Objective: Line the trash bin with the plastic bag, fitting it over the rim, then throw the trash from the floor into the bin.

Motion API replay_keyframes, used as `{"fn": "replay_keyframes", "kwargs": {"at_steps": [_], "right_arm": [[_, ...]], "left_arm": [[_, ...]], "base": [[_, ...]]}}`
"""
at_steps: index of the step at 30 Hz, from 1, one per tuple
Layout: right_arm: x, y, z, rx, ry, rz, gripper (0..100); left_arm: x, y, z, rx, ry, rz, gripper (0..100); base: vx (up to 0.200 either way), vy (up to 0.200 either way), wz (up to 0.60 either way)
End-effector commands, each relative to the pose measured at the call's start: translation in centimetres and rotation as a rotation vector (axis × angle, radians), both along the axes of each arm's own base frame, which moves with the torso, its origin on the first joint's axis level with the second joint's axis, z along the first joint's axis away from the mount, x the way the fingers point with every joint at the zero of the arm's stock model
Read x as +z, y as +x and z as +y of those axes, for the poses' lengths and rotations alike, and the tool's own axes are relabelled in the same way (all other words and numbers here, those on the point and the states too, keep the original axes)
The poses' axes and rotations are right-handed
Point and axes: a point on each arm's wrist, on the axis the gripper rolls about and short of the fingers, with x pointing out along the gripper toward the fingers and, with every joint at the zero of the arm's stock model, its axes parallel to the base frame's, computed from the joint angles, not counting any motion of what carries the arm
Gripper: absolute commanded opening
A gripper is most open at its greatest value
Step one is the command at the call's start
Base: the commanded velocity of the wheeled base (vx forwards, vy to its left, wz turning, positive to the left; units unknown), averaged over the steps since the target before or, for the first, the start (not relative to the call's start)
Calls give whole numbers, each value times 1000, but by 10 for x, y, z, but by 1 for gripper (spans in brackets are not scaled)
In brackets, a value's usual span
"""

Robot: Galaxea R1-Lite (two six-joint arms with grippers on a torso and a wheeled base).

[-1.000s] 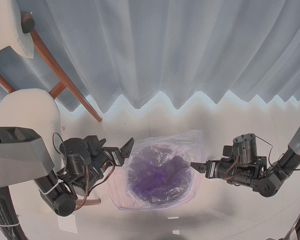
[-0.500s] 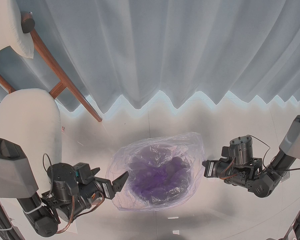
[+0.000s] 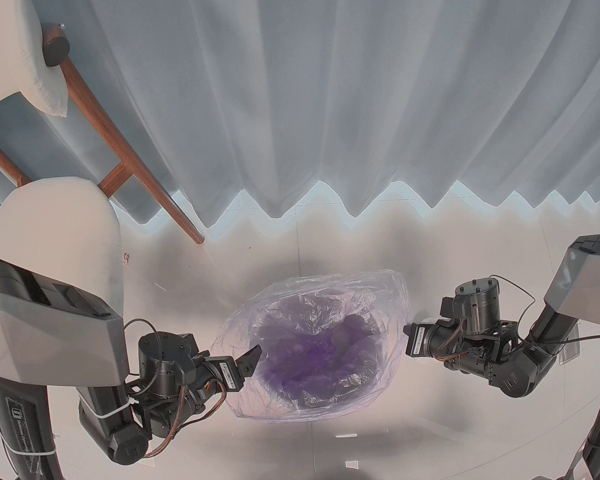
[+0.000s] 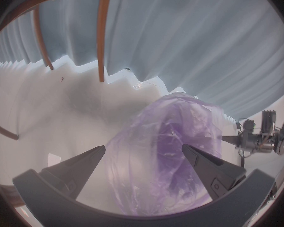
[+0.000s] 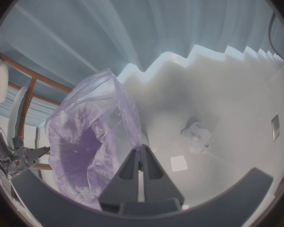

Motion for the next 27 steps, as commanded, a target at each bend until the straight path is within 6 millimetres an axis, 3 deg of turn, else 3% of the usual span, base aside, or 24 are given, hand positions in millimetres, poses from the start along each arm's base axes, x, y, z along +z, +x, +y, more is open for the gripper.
{"fn": "replay_keyframes", "kwargs": {"at_steps": [1, 9, 13, 17, 27], "right_arm": [[-3, 1, 0, -2, -2, 8, 0], [-4, 2, 0, -5, 0, 8, 0], [-2, 9, -1, -11, 3, -8, 0], [-8, 21, -4, -25, -9, -11, 0], [-20, 30, -9, -39, -22, 7, 0]], "left_arm": [[-10, 8, 5, 73, -8, 24, 100], [-20, 8, 5, 172, -16, 47, 100], [-39, 19, 7, 212, 10, 71, 100], [-45, 30, 9, 239, 14, 66, 100], [-48, 38, 13, 306, 29, 56, 100]], "base": [[0, 0, 0], [0, 0, 0], [0, 0, 0], [0, 0, 0], [0, 0, 0]]}}
